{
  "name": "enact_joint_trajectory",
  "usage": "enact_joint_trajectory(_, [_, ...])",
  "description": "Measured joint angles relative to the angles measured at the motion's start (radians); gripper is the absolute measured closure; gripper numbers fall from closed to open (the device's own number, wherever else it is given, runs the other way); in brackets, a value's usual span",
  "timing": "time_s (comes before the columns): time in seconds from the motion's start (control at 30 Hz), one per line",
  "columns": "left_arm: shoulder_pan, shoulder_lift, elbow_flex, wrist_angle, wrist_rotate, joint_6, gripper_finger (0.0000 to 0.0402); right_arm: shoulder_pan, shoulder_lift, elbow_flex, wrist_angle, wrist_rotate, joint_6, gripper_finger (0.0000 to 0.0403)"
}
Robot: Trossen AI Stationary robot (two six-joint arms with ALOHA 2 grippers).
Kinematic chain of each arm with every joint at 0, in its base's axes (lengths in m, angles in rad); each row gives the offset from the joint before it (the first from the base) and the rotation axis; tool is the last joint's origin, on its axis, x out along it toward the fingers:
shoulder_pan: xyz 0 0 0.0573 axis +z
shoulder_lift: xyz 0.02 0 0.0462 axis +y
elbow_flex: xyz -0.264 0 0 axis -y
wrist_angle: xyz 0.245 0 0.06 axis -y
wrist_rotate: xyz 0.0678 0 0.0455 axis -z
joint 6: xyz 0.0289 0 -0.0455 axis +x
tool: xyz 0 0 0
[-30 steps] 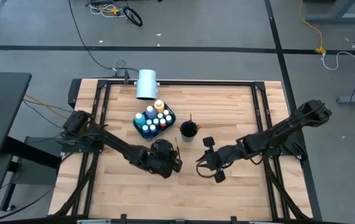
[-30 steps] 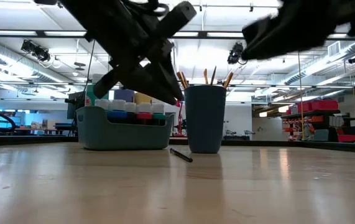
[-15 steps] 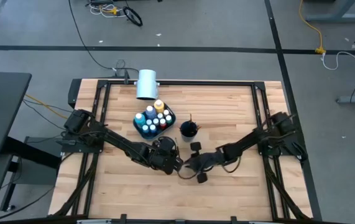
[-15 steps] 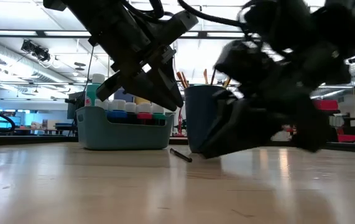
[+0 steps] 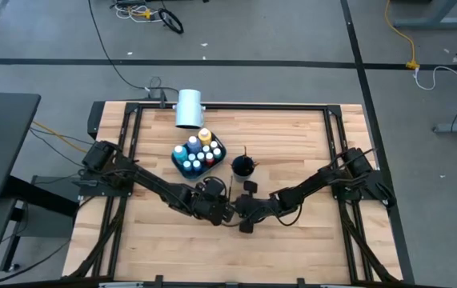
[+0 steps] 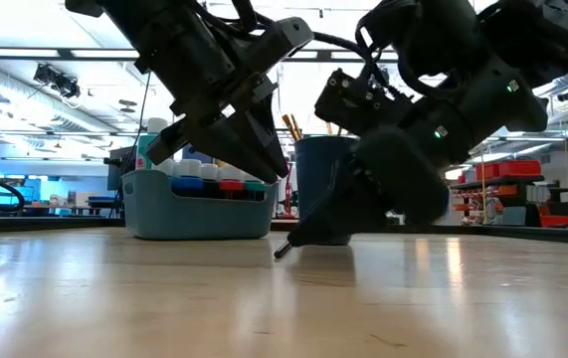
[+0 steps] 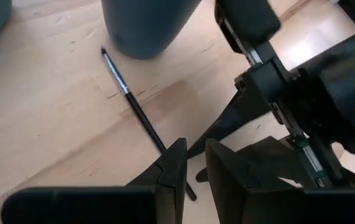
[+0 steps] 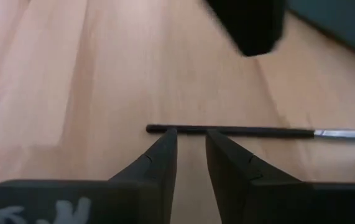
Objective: Pick & Place Paint Supplies
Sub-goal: Put the silver paint brush into the blue cup
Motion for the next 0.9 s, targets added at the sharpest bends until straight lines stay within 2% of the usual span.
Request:
enact_joint_trajectory(0.17, [0.0,0.0,0.0,-0.002,0.0,0.003,0.0334,0.005,0.0,0.0,0.016,0.001,-0.26,0.0315])
enact_joint_trajectory(0.33, [0.0,0.0,0.0,0.002,-0.008,0.003,0.0334,0.002,0.0,-0.001,0.047,-0.013,-0.279,0.0315])
enact_joint_trajectory(0.53, [-0.012,0.0,0.0,0.007,-0.01,0.038,0.0334,0.011,-0.025,-0.001,-0.035,-0.076,-0.335,0.0315])
enact_joint_trajectory(0.67, [-0.039,0.0,0.0,0.02,-0.039,0.083,0.0334,0.027,-0.13,0.009,-0.215,-0.115,-0.368,0.0314])
enact_joint_trajectory(0.9, [-0.074,0.031,0.002,0.089,-0.084,0.088,0.0334,0.031,-0.414,0.011,-0.514,-0.134,-0.381,0.0314])
